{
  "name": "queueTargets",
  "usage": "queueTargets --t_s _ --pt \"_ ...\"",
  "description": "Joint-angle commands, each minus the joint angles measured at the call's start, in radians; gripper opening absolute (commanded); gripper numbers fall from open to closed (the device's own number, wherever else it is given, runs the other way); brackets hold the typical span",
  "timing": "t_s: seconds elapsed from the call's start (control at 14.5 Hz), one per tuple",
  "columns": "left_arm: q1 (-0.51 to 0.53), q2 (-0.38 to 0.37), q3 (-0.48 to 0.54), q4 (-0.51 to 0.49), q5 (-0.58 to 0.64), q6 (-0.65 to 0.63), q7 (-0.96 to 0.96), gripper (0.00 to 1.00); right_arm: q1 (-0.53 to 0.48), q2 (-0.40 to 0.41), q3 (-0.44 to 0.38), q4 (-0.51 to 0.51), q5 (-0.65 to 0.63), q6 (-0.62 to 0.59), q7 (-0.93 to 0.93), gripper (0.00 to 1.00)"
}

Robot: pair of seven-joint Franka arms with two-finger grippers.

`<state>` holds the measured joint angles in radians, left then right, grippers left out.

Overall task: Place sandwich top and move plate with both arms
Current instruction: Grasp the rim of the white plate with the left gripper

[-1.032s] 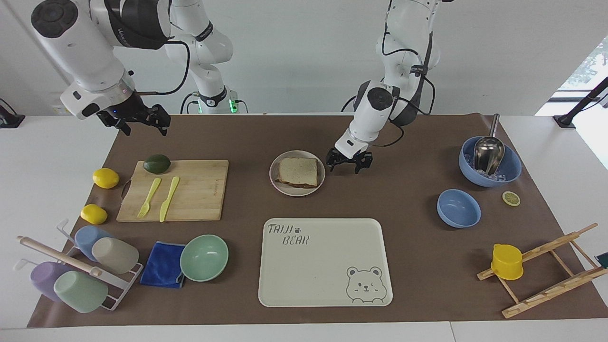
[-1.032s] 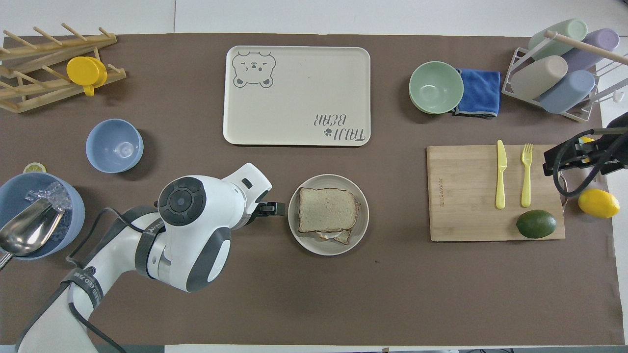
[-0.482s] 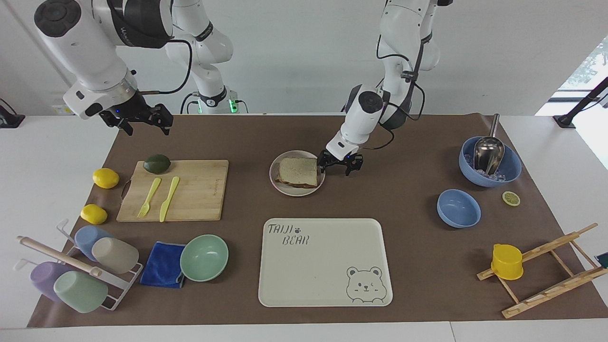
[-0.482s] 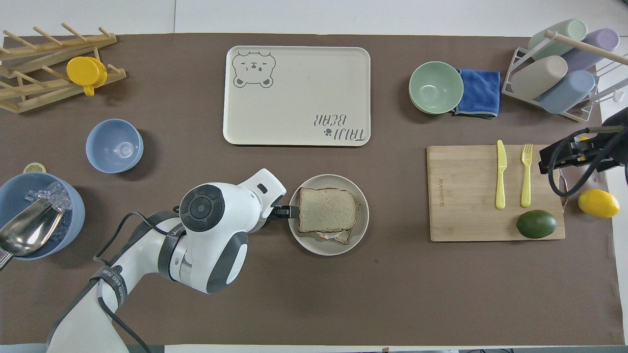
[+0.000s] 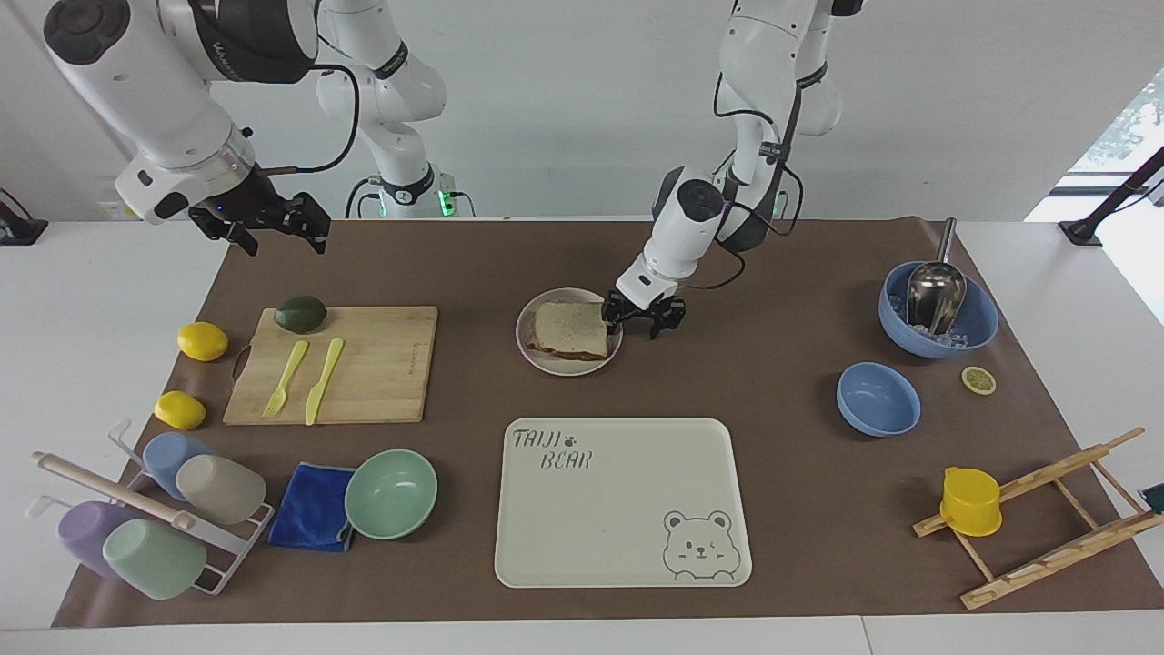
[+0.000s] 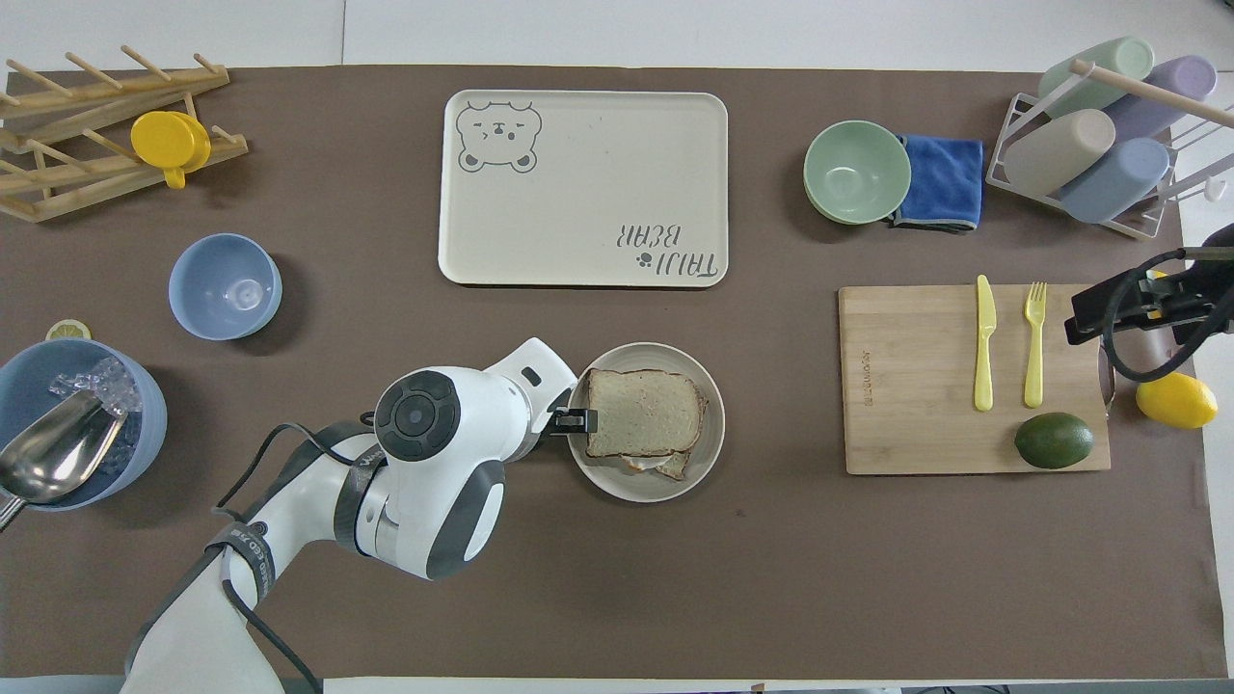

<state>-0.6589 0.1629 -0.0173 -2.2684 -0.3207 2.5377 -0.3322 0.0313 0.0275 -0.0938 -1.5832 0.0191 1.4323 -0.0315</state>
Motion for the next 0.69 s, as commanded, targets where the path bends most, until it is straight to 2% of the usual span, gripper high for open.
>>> queueTargets --t_s 0.0,0.14,0.34,0.62 --pt "-0.018 0.007 0.013 0.018 -0.041 0.015 0.016 0.63 -0.005 -0.009 -0.017 0.000 -0.002 -0.003 -0.025 1.00" --pt "-0.019 0.009 0.013 0.021 -0.051 0.013 0.016 0.52 -0.005 -0.005 -0.010 0.008 -0.002 0.008 0.013 1.00" --pt "-0.028 0.007 0.013 0.021 -0.063 0.013 0.016 0.27 -0.007 -0.005 -0.017 0.006 -0.002 0.034 0.010 1.00" --pt "-0.033 0.007 0.013 0.021 -0.080 0.013 0.016 0.01 -0.017 -0.008 -0.015 0.003 0.005 0.026 0.016 1.00"
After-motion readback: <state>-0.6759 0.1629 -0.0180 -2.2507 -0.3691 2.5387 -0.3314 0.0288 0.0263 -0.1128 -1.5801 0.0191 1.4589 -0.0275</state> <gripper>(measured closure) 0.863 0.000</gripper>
